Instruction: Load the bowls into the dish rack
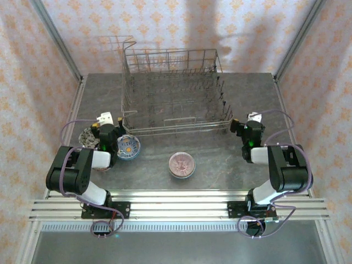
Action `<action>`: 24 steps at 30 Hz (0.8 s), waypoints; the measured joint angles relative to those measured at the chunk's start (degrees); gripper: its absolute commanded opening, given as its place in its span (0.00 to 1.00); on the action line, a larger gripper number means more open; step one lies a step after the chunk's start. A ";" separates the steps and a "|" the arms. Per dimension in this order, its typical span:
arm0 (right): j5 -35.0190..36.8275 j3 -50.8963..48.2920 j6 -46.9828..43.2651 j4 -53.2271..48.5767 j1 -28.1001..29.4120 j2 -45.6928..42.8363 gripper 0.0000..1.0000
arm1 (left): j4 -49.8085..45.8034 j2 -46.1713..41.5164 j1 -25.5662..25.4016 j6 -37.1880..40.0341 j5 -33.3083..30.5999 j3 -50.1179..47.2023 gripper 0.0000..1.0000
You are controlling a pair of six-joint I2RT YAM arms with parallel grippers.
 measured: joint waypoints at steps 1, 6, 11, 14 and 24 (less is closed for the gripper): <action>0.00 0.00 0.02 0.00 0.00 0.00 0.99 | 0.00 0.00 0.00 0.00 0.02 0.00 0.99; 0.00 0.00 0.02 0.00 0.00 0.00 0.99 | 0.00 0.00 0.00 -0.02 0.02 0.00 0.99; 0.00 0.00 0.02 0.00 0.00 0.02 0.99 | -0.04 0.00 0.07 -0.02 0.33 0.00 0.99; 0.00 0.00 0.00 0.00 0.00 0.00 0.99 | -0.07 0.00 0.07 -0.02 0.52 0.00 0.99; 0.48 0.00 0.44 -2.25 0.00 -2.10 0.99 | -1.99 -2.49 0.09 -0.02 0.66 -0.11 0.99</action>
